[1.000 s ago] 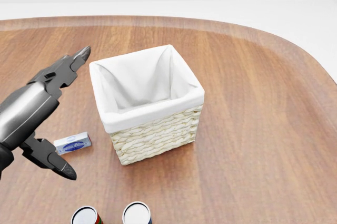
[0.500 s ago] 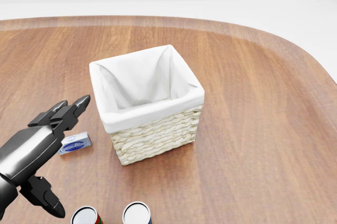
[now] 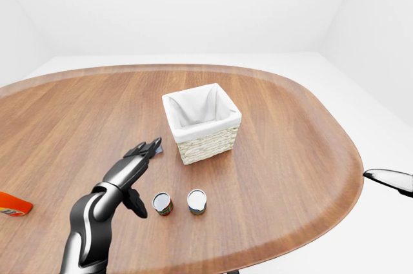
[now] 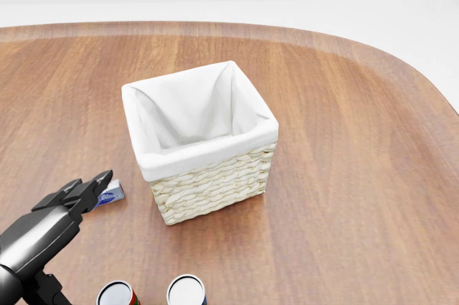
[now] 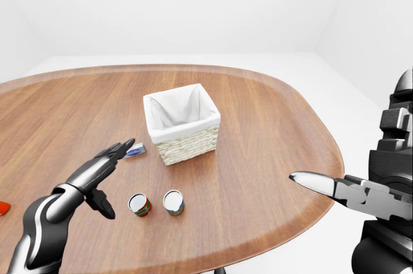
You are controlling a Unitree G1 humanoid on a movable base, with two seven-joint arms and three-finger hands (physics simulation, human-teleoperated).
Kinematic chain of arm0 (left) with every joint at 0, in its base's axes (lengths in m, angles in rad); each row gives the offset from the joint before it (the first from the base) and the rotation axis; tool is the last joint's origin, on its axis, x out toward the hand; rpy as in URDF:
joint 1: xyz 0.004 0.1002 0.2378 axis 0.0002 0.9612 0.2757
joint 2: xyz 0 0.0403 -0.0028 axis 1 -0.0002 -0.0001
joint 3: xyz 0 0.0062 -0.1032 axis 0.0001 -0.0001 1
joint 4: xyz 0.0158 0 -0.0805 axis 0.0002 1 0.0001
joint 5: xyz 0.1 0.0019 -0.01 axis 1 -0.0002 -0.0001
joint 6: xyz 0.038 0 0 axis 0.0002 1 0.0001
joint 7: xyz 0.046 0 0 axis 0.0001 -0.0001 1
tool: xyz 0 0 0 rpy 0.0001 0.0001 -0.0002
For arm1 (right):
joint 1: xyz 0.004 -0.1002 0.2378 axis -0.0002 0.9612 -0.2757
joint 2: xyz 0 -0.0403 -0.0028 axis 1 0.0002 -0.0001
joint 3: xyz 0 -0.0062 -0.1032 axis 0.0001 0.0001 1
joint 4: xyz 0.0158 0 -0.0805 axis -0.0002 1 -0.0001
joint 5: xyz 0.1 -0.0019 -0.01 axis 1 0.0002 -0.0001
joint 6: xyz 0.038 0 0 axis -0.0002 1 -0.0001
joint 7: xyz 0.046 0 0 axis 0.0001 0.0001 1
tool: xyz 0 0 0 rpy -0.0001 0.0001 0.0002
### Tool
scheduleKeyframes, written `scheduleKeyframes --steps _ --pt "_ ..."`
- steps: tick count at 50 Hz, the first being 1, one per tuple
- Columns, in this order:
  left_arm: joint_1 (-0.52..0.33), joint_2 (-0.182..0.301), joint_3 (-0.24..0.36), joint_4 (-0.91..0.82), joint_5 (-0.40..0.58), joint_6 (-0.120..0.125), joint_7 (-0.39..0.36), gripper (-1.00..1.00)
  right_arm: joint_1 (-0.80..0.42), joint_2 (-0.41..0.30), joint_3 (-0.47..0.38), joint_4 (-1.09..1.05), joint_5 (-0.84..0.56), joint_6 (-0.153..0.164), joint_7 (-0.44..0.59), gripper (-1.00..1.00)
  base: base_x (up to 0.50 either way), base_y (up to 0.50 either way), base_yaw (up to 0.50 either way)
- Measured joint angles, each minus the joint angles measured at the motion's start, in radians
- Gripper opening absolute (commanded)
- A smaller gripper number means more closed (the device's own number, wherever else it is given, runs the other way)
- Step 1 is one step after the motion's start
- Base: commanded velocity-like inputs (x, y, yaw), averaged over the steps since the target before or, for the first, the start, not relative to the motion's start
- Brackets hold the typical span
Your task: Pick up the tomato sauce, and put it in the basket.
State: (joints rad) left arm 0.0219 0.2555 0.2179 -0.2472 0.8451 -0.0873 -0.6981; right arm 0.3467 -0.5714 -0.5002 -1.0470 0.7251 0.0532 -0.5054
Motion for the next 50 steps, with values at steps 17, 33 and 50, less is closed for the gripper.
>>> scheduleKeyframes --steps 17,33,50 --pt "0.053 -0.009 0.001 0.057 0.02 0.0 0.0 1.0 -0.003 -0.002 0.0 0.0 0.002 0.002 -0.002 1.0 0.0 0.0 0.0" --pt "0.058 -0.01 -0.021 0.16 0.046 0.0 0.0 1.0 -0.004 0.006 0.0 0.0 -0.002 0.005 0.005 1.0 0.0 0.0 0.0" --pt "0.004 0.014 -0.063 0.324 0.067 0.0 0.0 1.0 -0.003 0.003 0.002 0.0 -0.001 0.004 0.002 1.0 0.0 0.0 0.0"
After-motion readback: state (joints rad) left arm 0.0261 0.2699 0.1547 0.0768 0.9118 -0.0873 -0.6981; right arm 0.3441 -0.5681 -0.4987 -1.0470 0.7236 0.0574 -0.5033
